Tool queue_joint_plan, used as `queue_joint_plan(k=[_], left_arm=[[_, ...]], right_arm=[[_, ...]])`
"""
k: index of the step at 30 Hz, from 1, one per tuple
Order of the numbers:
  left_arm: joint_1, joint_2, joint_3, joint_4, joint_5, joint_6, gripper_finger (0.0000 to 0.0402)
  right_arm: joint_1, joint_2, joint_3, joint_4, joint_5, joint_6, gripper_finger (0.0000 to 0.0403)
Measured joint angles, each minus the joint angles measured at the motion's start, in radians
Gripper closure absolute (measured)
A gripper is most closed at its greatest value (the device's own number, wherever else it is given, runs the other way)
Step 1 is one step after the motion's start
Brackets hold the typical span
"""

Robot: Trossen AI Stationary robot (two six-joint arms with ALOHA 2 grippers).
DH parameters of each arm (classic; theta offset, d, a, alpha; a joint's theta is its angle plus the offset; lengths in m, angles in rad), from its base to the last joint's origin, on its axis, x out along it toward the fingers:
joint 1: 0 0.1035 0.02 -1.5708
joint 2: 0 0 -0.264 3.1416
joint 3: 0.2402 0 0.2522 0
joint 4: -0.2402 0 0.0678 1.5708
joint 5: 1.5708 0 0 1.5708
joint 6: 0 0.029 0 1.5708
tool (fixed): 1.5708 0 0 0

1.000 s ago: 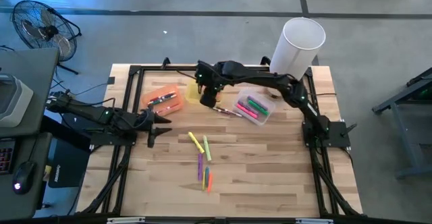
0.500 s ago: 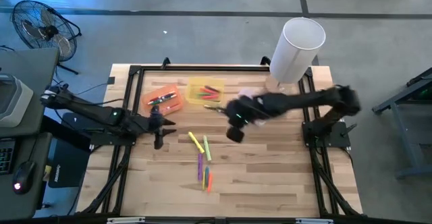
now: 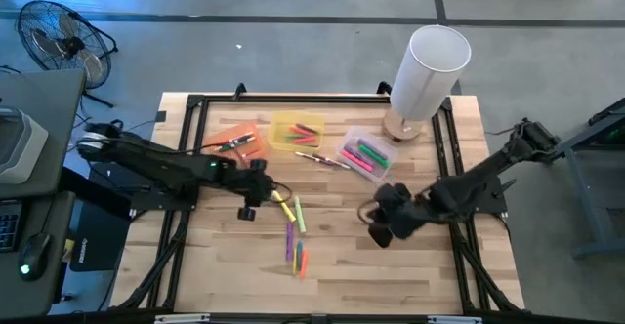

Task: Pick & Place Markers
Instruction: Put the yellow highlighter pen into the white bin

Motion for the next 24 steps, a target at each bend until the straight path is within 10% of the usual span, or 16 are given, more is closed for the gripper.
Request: queue_joint_plan(k=[12, 24], left_arm=[[0.084, 0.362, 0.275, -0.201, 0.157, 0.398, 0.0268], [0.079, 0.533, 0.341, -0.255, 0.127, 0.444, 0.0316]], right_arm=[[0.137, 0.006, -0.010, 0.017, 0.137, 0.128, 0.0402], [0.140, 0.006, -0.010, -0.011, 0.112, 0.120, 0.0402]])
